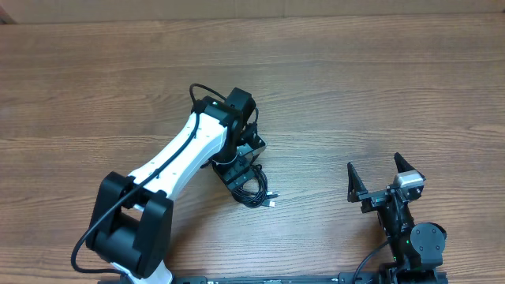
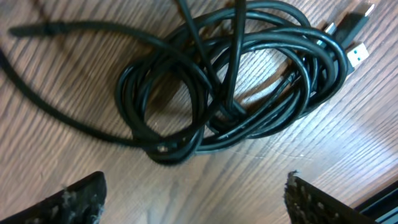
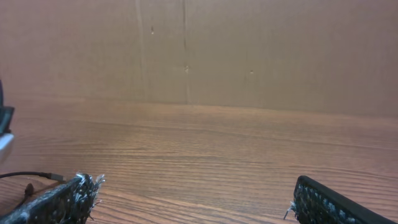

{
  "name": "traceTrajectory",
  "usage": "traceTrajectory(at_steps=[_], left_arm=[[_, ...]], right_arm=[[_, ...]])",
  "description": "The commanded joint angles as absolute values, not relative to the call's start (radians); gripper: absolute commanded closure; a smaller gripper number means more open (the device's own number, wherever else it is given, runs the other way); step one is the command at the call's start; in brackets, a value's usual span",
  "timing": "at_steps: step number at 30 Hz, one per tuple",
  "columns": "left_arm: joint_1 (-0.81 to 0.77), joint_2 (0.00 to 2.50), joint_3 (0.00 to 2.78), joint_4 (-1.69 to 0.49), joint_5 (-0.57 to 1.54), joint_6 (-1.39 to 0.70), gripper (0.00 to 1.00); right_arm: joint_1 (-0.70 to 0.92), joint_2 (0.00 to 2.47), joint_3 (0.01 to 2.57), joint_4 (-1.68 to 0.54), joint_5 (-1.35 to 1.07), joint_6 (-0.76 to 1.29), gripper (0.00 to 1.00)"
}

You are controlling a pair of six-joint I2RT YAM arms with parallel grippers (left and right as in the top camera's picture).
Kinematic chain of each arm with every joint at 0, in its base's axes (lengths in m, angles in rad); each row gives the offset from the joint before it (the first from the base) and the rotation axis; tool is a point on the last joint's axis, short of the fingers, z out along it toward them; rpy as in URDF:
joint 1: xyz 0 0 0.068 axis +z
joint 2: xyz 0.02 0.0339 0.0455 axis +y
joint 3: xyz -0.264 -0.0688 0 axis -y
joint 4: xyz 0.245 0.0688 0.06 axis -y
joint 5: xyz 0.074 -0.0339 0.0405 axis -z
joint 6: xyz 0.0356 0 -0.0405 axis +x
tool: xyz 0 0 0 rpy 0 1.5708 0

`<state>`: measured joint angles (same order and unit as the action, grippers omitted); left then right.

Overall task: Untangle cables
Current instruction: 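Lower the left gripper and grasp the black cable bundle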

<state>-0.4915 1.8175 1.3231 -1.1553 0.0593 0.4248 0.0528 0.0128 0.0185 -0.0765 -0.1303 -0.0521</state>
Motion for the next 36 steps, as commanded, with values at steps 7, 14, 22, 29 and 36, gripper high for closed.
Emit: traceTrajectory(at_steps=[7,14,22,29,36], left_arm=[[-0.496,1.844,1.343,-1.07,0.08,0.611,0.12],[-0.496,1.844,1.343,-1.013,0.117,0.613,0.16],[-0.496,1.844,1.341,-1.1,0.137,0.614,0.33],[-0.496,1.844,1.317,-1.117,0.177,0.614,0.32],[-0.496,1.844,1.267,-1.068,0.177,0.615,0.28]], right_arm=[[0.048,0.002,0.008,-0.074,-0.124,-0.054,0.0],[0.048,0.002,0.008,-0.074,-0.124,-0.054,0.0],[0.048,0.002,0.008,-0.074,-0.124,-0.054,0.0],[0.048,0.002,0.008,-0.074,-0.124,-0.054,0.0],[0.048,0.002,0.008,-0.074,-0.124,-0.054,0.0]])
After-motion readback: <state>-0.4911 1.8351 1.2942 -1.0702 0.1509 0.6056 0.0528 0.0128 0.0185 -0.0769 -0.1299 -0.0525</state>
